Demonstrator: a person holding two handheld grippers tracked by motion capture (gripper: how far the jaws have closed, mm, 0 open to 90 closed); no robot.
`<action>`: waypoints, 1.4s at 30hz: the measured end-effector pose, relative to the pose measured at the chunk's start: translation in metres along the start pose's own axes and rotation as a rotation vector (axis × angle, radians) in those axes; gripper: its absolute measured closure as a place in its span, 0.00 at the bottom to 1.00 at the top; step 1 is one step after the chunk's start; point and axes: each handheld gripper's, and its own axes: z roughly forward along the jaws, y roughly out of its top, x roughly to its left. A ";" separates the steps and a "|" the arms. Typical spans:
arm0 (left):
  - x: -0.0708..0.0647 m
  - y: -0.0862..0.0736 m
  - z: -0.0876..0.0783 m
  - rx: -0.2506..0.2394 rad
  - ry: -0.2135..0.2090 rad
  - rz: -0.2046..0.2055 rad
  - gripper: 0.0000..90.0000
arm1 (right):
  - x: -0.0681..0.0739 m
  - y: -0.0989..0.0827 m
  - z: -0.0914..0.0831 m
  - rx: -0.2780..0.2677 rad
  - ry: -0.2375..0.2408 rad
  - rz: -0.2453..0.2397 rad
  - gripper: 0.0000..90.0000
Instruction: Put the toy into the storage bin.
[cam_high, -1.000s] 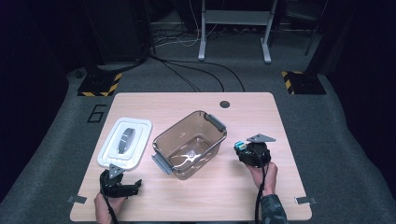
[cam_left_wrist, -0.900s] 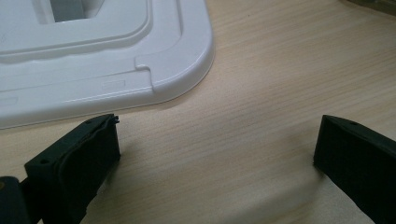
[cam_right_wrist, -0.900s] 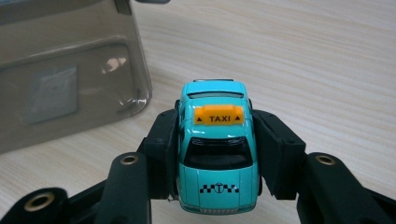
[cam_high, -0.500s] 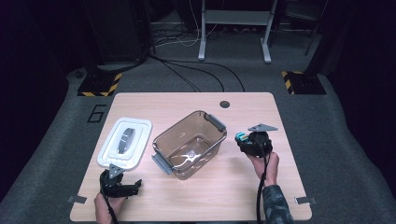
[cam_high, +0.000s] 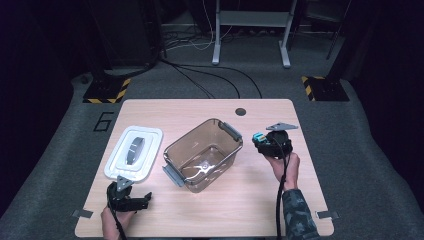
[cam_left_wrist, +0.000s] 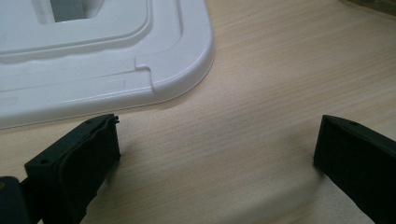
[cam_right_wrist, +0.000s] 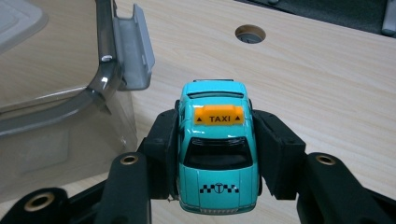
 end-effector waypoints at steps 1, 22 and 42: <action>0.000 0.000 0.000 0.000 0.000 0.000 0.00 | 0.000 0.002 0.000 -0.002 -0.001 0.002 0.59; 0.000 0.000 0.000 0.000 0.000 0.000 0.00 | 0.007 0.050 -0.004 -0.035 0.000 -0.065 0.59; 0.000 0.000 0.000 0.000 0.000 0.000 0.00 | 0.019 0.079 -0.008 -0.063 0.021 -0.098 0.59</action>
